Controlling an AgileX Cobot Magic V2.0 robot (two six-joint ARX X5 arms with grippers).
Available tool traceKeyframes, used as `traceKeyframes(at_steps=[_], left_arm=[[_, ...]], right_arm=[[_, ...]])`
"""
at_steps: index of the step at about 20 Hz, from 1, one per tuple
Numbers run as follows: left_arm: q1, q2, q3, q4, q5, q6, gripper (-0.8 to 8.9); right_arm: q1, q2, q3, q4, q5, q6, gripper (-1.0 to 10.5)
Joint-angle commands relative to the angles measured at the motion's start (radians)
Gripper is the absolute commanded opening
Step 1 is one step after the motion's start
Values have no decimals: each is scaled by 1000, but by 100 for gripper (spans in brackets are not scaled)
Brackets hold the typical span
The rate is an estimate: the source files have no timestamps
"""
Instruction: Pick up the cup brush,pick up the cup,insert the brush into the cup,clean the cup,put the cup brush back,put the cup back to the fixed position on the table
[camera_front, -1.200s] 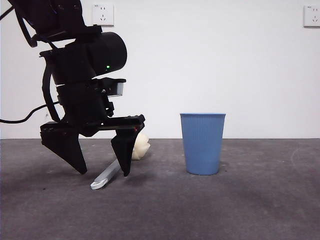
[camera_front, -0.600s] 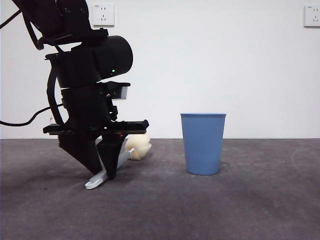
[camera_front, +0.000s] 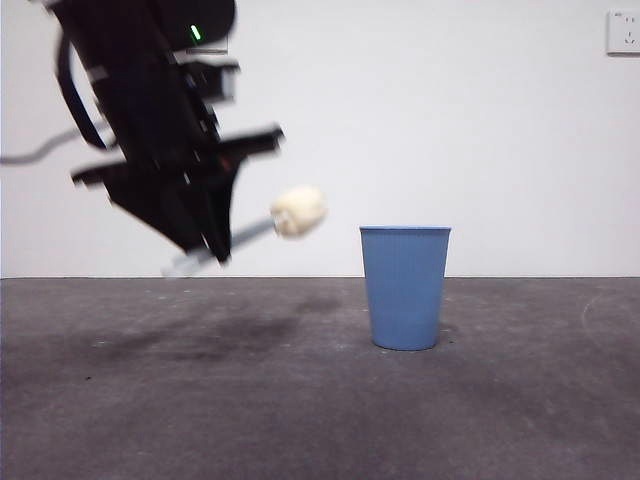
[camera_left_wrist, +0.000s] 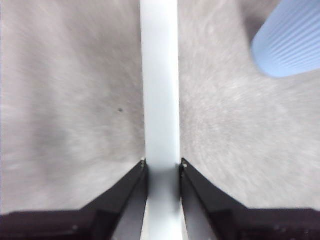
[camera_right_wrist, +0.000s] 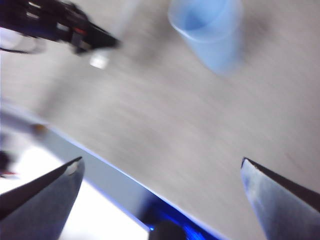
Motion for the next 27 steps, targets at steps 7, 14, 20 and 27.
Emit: traceKeyframes(at_steps=[7, 14, 20, 27], left_arm=[[3, -400, -7, -127, -2, 92, -9], [3, -565, -7, -253, -34, 125, -9], [3, -583, -7, -267, -31, 126, -9], [3, -583, -7, -305, -31, 121, -9]], right_arm=[[255, 323, -26, 334, 114, 64, 542], [382, 457, -288, 773, 357, 191, 541], [403, 487, -549, 1284, 485, 201, 541], [393, 772, -558, 1740, 513, 142, 541]])
